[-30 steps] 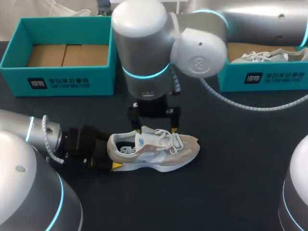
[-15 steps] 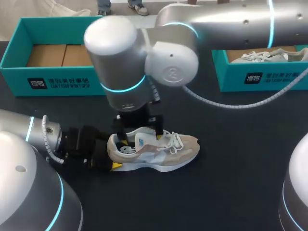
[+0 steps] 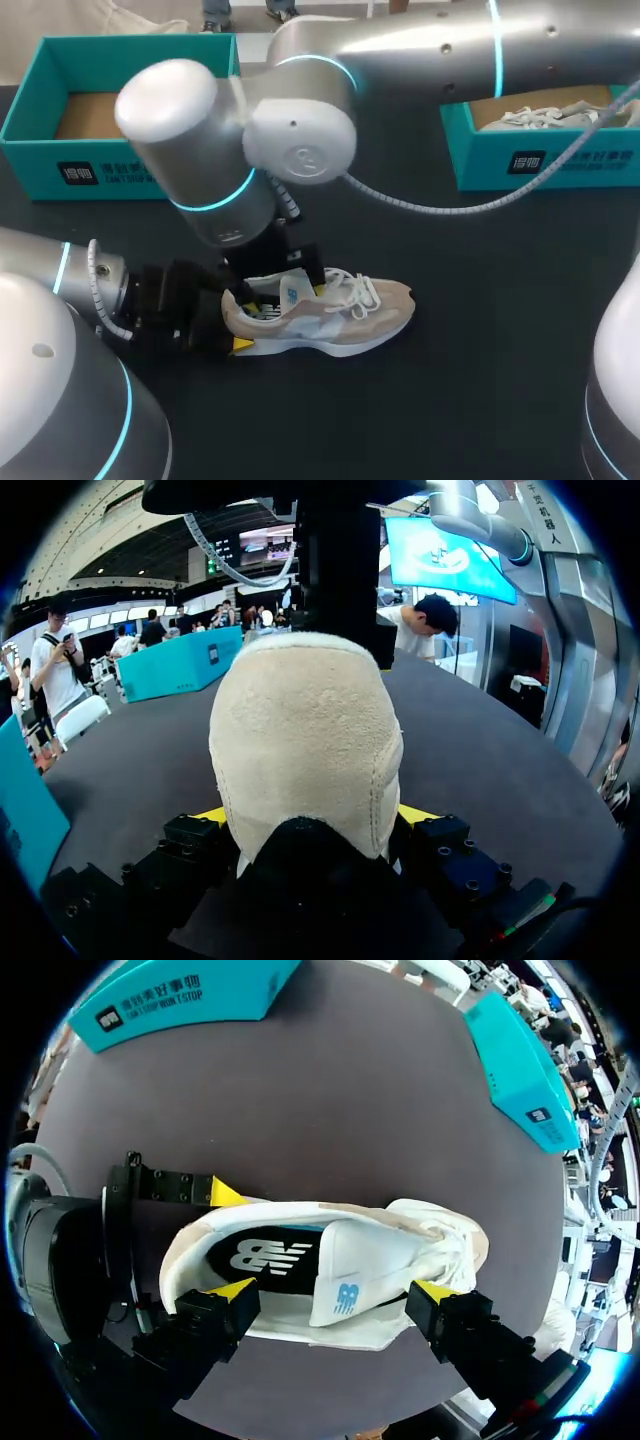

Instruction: Take the shoe out of the shoebox, open the shoe tongue, remove and reinsert the insole, then place the shoe into the shoebox

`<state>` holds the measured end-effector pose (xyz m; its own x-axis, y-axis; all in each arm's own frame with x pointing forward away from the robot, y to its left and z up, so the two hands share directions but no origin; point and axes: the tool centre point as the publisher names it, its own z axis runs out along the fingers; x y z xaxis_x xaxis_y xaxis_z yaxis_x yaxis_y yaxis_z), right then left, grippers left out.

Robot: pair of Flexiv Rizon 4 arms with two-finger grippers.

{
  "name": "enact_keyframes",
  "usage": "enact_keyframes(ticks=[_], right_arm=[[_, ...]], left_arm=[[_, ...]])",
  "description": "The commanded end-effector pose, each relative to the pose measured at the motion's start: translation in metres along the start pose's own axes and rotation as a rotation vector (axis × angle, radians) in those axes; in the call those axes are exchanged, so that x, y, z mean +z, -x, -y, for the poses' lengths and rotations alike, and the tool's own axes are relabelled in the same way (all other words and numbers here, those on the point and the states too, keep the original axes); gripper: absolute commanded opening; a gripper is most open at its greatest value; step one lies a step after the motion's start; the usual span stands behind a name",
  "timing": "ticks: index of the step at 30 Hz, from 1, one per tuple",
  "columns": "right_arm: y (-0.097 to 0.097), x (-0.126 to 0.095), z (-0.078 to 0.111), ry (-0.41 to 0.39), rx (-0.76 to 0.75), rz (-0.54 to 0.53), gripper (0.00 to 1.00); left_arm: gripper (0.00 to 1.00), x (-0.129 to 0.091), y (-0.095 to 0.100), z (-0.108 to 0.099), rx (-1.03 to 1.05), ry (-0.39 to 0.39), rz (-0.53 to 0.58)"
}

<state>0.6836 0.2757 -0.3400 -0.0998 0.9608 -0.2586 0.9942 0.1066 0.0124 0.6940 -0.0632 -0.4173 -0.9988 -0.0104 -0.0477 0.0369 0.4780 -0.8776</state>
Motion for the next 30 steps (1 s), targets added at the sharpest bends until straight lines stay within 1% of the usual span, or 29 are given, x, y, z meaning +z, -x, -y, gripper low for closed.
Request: enact_keyframes(ticks=[1,2,5,8,11,15,17,21,24,27,30], right_arm=[[-0.006,0.005,0.004,0.003,0.474,0.176,1.0],[-0.005,0.005,0.004,0.003,0.49,0.192,1.0],[0.0,0.005,0.004,0.007,0.501,0.198,1.0],[0.007,0.011,0.003,0.012,0.524,0.172,1.0],[0.007,0.009,0.003,0.012,0.531,0.176,1.0],[0.01,0.016,0.001,0.011,0.549,0.164,1.0],[0.011,0.018,0.0,0.006,0.555,0.177,1.0],[0.021,0.025,0.001,0.0,0.595,0.201,1.0],[0.033,0.028,0.001,0.0,0.62,0.22,1.0],[0.04,0.028,0.0,-0.001,0.627,0.231,1.0],[0.045,0.023,0.0,-0.002,0.629,0.25,1.0]], left_arm=[[0.0,0.001,0.001,-0.001,0.0,0.001,0.0],[0.0,0.001,0.001,-0.001,0.0,0.001,0.0],[0.0,0.001,0.001,-0.001,0.0,0.001,0.0],[0.0,0.001,0.001,-0.001,0.0,0.001,0.0],[0.0,0.001,0.001,-0.001,0.0,0.001,0.0],[0.0,0.001,0.001,-0.001,0.0,0.001,0.0],[0.0,0.001,0.001,-0.001,0.0,0.001,0.0],[0.0,0.001,0.001,-0.001,0.0,0.001,0.0],[0.0,0.001,0.001,-0.001,0.0,0.001,0.0],[0.0,0.001,0.001,-0.001,0.0,0.001,0.0],[0.0,0.001,0.001,-0.001,0.0,0.001,0.0]])
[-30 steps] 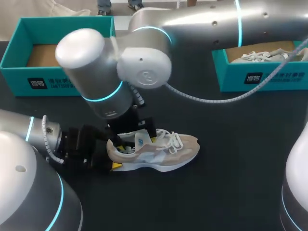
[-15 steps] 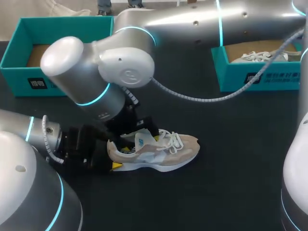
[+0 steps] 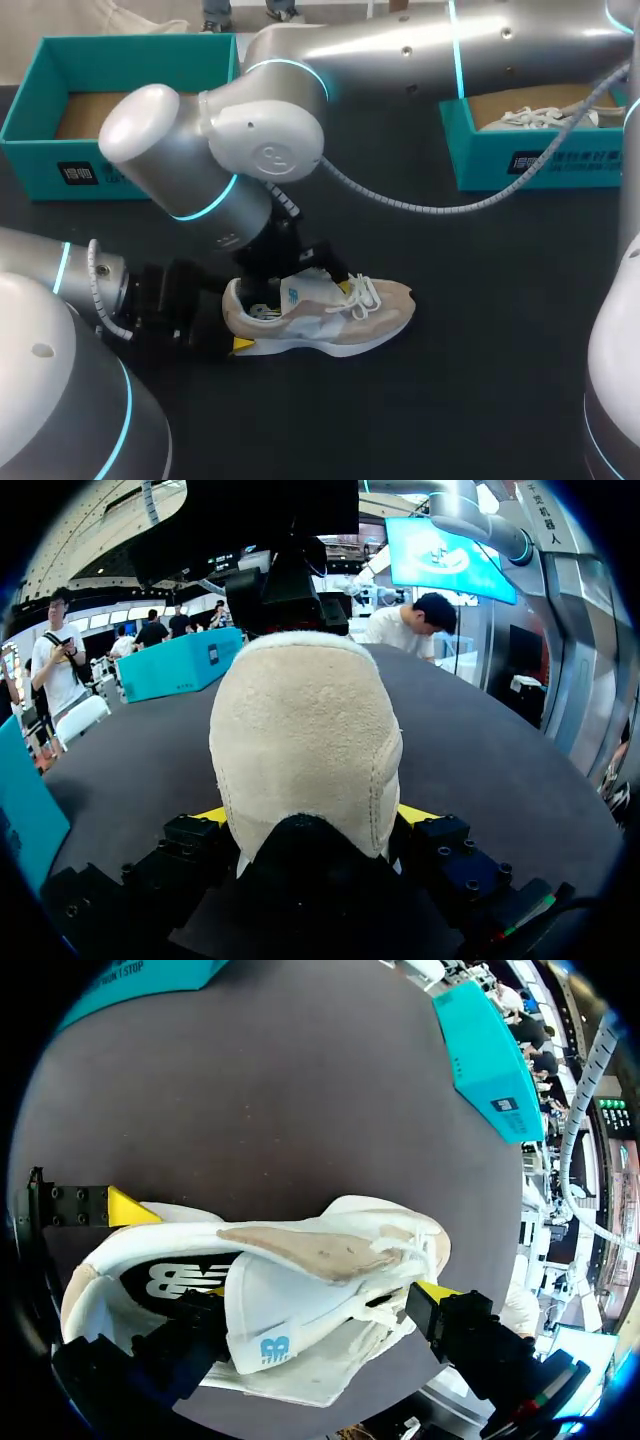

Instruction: Take the shoe out of the shoebox, open the shoe tongue, remove and reinsert the insole, then place the shoe into the shoebox

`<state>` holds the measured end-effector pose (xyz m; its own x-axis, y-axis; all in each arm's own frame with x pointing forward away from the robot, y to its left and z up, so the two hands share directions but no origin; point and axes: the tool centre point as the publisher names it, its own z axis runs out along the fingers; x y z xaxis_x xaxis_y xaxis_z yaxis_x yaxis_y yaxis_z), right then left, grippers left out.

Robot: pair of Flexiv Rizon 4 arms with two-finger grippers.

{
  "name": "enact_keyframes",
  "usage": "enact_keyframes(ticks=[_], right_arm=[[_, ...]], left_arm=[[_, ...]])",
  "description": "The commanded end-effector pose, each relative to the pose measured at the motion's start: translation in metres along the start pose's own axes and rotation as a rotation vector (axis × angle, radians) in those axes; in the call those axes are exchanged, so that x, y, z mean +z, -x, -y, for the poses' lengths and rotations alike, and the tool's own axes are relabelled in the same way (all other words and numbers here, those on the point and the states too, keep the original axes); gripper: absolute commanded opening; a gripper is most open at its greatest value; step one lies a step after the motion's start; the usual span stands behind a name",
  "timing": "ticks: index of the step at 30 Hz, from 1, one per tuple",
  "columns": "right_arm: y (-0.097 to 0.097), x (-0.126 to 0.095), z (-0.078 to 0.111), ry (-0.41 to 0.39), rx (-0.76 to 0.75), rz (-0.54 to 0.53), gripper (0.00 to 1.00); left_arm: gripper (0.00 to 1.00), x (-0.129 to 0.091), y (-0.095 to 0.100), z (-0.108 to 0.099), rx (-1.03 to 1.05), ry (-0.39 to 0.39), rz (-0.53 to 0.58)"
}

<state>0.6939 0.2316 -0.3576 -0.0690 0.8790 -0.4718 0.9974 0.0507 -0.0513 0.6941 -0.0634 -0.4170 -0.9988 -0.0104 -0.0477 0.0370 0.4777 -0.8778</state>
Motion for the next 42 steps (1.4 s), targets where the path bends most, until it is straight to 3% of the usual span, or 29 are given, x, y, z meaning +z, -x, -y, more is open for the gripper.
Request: enact_keyframes(ticks=[1,2,4,12,14,26,31,33,35,37,42], right_arm=[[0.009,-0.006,0.007,0.006,0.607,0.005,0.99],[0.011,-0.007,0.008,0.006,0.611,0.004,0.81],[0.015,-0.009,0.01,0.002,0.615,0.013,0.54],[0.026,-0.008,0.014,-0.019,0.621,0.028,0.09],[0.029,-0.007,0.015,-0.02,0.623,0.029,0.01],[0.044,-0.008,0.016,-0.027,0.581,0.014,0.0],[0.056,-0.001,0.017,-0.027,0.521,-0.064,0.0],[0.061,0.001,0.017,-0.029,0.499,-0.061,0.14],[0.066,0.001,0.017,-0.026,0.494,-0.053,0.21],[0.073,0.001,0.017,-0.024,0.487,-0.041,0.21],[0.087,0.002,0.016,-0.016,0.478,-0.019,0.32]], left_arm=[[0.0,0.001,0.001,-0.001,0.0,0.002,0.0],[0.0,0.001,0.001,-0.001,0.0,0.002,0.0],[0.0,0.001,0.001,-0.001,0.0,0.002,0.0],[0.0,0.001,0.001,-0.001,0.0,0.002,0.0],[0.0,0.001,0.001,-0.001,0.0,0.002,0.0],[0.0,0.001,0.001,-0.001,0.0,0.002,0.0],[0.0,0.001,0.001,-0.001,0.0,0.002,0.0],[0.0,0.001,0.001,-0.001,0.0,0.002,0.0],[0.0,0.001,0.001,-0.001,0.0,0.002,0.0],[0.0,0.001,0.001,-0.001,0.0,0.002,0.0],[0.0,0.001,0.001,-0.001,0.0,0.002,0.0]])
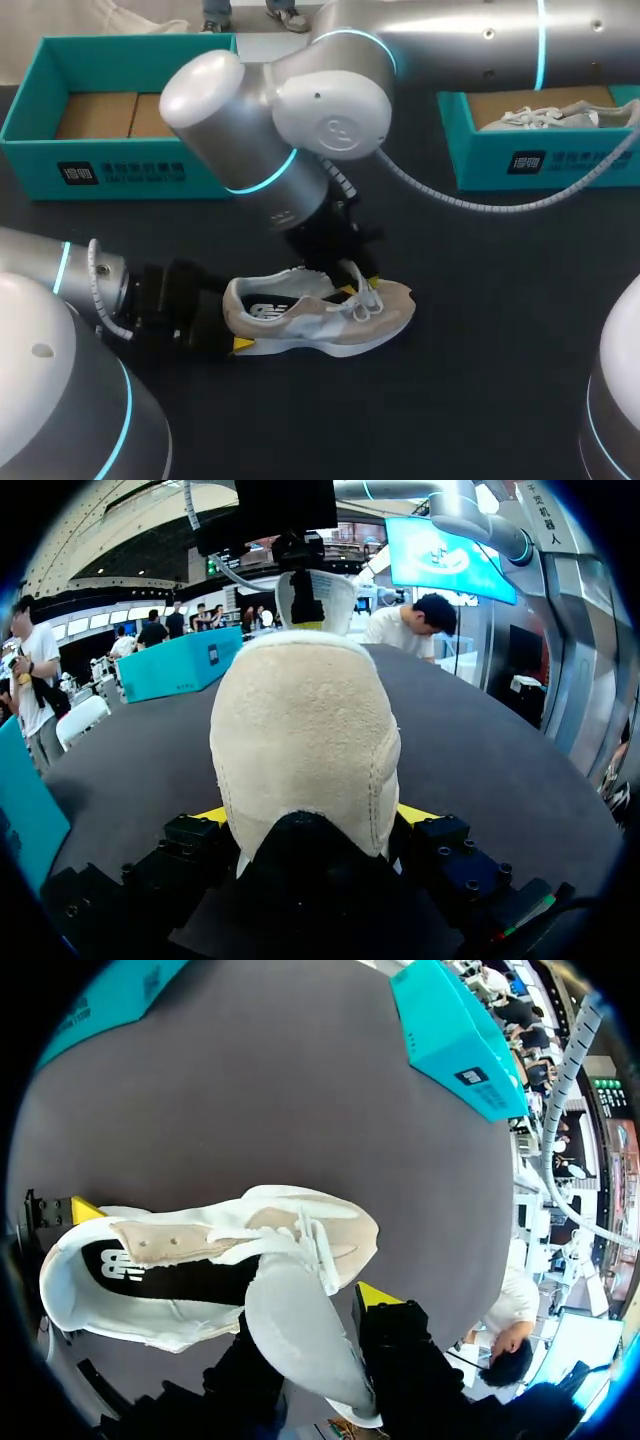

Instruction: Take the shoe out of the shoebox, open the shoe tongue, remove and reinsert the insole, then place the shoe into the shoebox

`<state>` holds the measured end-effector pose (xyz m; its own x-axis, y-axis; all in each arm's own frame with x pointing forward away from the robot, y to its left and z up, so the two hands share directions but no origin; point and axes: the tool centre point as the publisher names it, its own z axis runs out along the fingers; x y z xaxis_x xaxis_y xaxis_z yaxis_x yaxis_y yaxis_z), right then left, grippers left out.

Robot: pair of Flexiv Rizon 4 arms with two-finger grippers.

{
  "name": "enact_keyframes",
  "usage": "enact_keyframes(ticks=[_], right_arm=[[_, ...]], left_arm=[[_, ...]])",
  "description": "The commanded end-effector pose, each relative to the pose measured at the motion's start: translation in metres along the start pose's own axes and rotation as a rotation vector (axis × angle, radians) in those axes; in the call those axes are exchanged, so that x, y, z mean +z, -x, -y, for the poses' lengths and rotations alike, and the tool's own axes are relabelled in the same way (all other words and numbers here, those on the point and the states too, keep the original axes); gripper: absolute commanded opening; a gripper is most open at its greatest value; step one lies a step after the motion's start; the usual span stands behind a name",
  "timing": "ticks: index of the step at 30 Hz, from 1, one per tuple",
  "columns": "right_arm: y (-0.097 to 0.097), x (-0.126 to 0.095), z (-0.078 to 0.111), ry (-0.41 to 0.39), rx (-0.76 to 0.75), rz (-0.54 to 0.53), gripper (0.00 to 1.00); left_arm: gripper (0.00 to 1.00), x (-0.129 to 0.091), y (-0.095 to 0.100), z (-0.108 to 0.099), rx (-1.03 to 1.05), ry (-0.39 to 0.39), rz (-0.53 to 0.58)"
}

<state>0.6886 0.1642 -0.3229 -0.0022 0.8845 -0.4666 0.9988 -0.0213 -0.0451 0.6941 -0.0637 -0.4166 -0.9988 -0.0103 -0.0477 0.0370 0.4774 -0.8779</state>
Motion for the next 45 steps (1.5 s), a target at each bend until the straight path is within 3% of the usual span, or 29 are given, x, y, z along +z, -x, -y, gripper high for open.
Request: enact_keyframes(ticks=[1,9,11,12,17,19,31,39,45], right_arm=[[0.014,0.001,0.004,0.016,0.41,-0.013,0.33],[0.031,0.015,-0.002,0.017,0.401,0.001,0.48],[0.035,0.021,-0.003,0.012,0.4,0.005,0.68],[0.037,0.023,-0.003,0.009,0.404,0.005,0.68],[0.042,0.034,-0.003,0.0,0.415,0.01,0.92],[0.043,0.04,-0.002,-0.009,0.424,0.014,0.97],[0.056,0.073,0.002,-0.07,0.449,0.031,1.0],[0.051,0.066,0.0,-0.082,0.441,0.026,1.0],[0.064,0.054,0.002,-0.055,0.458,0.031,1.0]], left_arm=[[0.0,0.001,0.001,-0.002,0.0,0.002,0.0],[0.0,0.001,0.001,-0.002,0.0,0.002,0.0],[0.0,0.001,0.001,-0.002,0.0,0.002,0.0],[0.0,0.001,0.001,-0.002,0.0,0.002,0.0],[0.0,0.001,0.001,-0.002,0.0,0.002,0.0],[0.0,0.001,0.001,-0.002,0.0,0.002,0.0],[0.0,0.001,0.001,-0.002,0.0,0.002,0.0],[0.0,0.001,0.001,-0.002,0.0,0.002,0.0],[0.0,0.001,0.001,-0.002,0.0,0.002,0.0]])
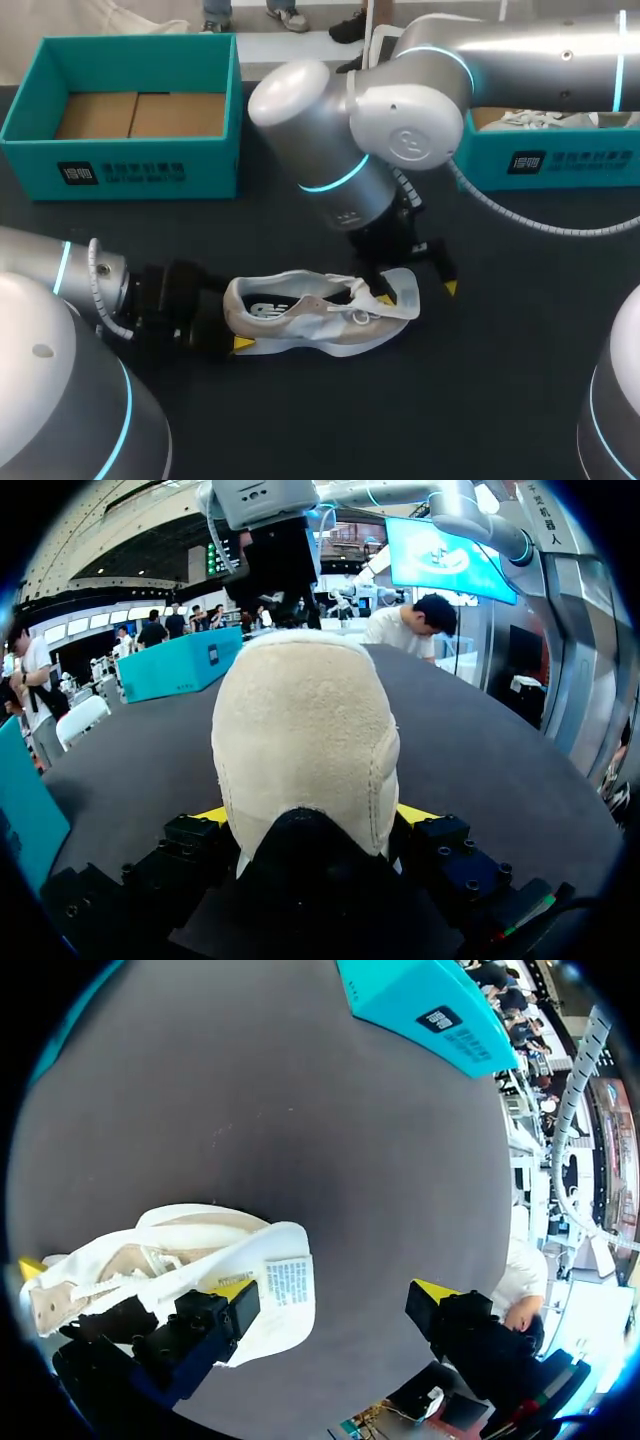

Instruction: Take the shoe out of the shoebox, open the shoe tongue, remove and reinsert the insole, then place the shoe into the shoebox

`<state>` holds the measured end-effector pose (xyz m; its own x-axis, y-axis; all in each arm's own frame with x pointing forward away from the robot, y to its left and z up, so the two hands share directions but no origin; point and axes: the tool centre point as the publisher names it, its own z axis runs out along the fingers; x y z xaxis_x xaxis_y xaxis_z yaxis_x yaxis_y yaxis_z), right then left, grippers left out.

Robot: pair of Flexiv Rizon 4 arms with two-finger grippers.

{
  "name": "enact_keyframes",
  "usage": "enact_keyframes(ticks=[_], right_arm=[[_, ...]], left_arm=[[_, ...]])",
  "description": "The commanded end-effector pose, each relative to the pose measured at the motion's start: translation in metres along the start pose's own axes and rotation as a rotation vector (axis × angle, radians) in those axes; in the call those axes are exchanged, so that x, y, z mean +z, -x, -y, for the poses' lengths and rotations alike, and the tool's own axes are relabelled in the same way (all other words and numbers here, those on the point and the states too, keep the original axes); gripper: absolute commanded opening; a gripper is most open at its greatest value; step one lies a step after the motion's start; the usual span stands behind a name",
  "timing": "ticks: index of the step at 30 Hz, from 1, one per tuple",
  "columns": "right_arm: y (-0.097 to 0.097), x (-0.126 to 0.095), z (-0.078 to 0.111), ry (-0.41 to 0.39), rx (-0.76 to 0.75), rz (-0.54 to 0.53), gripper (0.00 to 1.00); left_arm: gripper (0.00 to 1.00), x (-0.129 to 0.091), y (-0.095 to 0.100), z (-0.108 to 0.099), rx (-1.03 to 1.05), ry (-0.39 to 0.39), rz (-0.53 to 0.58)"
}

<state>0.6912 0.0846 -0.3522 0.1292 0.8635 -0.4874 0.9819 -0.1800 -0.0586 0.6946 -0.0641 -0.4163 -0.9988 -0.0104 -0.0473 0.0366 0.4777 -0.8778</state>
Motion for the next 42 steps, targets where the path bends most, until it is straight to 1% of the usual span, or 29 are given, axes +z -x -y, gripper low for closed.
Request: enact_keyframes(ticks=[1,7,10,13,14,15,17,18,19,21,23,24,25,26,27,28,30,34,37,38,42], right_arm=[[0.011,-0.013,0.007,0.04,0.328,0.005,1.0],[0.023,-0.05,0.002,0.13,0.309,0.002,1.0],[0.024,-0.071,-0.003,0.201,0.271,-0.024,1.0],[0.022,-0.093,-0.011,0.29,0.208,-0.068,1.0],[0.017,-0.107,-0.014,0.327,0.167,-0.082,1.0],[0.016,-0.113,-0.016,0.351,0.137,-0.098,1.0],[0.01,-0.132,-0.02,0.427,0.033,-0.144,1.0],[0.006,-0.142,-0.021,0.466,-0.031,-0.187,1.0],[0.003,-0.148,-0.022,0.484,-0.084,-0.197,1.0],[-0.007,-0.162,-0.023,0.523,-0.249,-0.252,1.0],[-0.016,-0.174,-0.021,0.557,-0.373,-0.316,0.93],[-0.021,-0.18,-0.02,0.565,-0.448,-0.336,0.64],[-0.025,-0.184,-0.019,0.573,-0.507,-0.361,0.42],[-0.028,-0.188,-0.019,0.581,-0.545,-0.382,0.41],[-0.033,-0.194,-0.018,0.587,-0.605,-0.393,0.38],[-0.039,-0.201,-0.017,0.597,-0.67,-0.414,0.23],[-0.046,-0.21,-0.016,0.606,-0.768,-0.431,0.0],[-0.059,-0.222,-0.013,0.597,-0.961,-0.433,0.0],[-0.072,-0.222,-0.003,0.521,-1.145,-0.469,0.0],[-0.076,-0.22,0.0,0.489,-1.184,-0.452,0.0],[-0.076,-0.22,0.0,0.489,-1.184,-0.452,0.0]], left_arm=[[0.0,0.001,0.001,-0.002,0.001,0.002,0.001],[0.0,0.001,0.001,-0.002,0.001,0.002,0.001],[0.0,0.001,0.001,-0.002,0.001,0.002,0.001],[0.0,0.001,0.001,-0.002,0.001,0.002,0.001],[0.0,0.001,0.001,-0.002,0.001,0.002,0.001],[0.0,0.001,0.001,-0.002,0.001,0.002,0.001],[0.0,0.001,0.001,-0.002,0.001,0.002,0.001],[0.0,0.001,0.001,-0.002,0.001,0.002,0.001],[0.0,0.001,0.001,-0.002,0.001,0.002,0.001],[0.0,0.001,0.001,-0.002,0.001,0.002,0.001],[0.0,0.001,0.001,-0.002,0.001,0.002,0.001],[0.0,0.001,0.001,-0.002,0.001,0.002,0.001],[0.0,0.001,0.001,-0.002,0.001,0.002,0.001],[0.0,0.001,0.001,-0.002,0.001,0.002,0.001],[0.0,0.001,0.001,-0.002,0.001,0.002,0.001],[0.0,0.001,0.001,-0.002,0.001,0.002,0.001],[0.0,0.001,0.001,-0.002,0.001,0.002,0.001],[0.0,0.001,0.001,-0.002,0.001,0.002,0.001],[0.0,0.001,0.001,-0.002,0.001,0.002,0.001],[0.0,0.001,0.001,-0.002,0.001,0.002,0.001],[0.0,0.001,0.001,-0.002,0.001,0.002,0.001]])
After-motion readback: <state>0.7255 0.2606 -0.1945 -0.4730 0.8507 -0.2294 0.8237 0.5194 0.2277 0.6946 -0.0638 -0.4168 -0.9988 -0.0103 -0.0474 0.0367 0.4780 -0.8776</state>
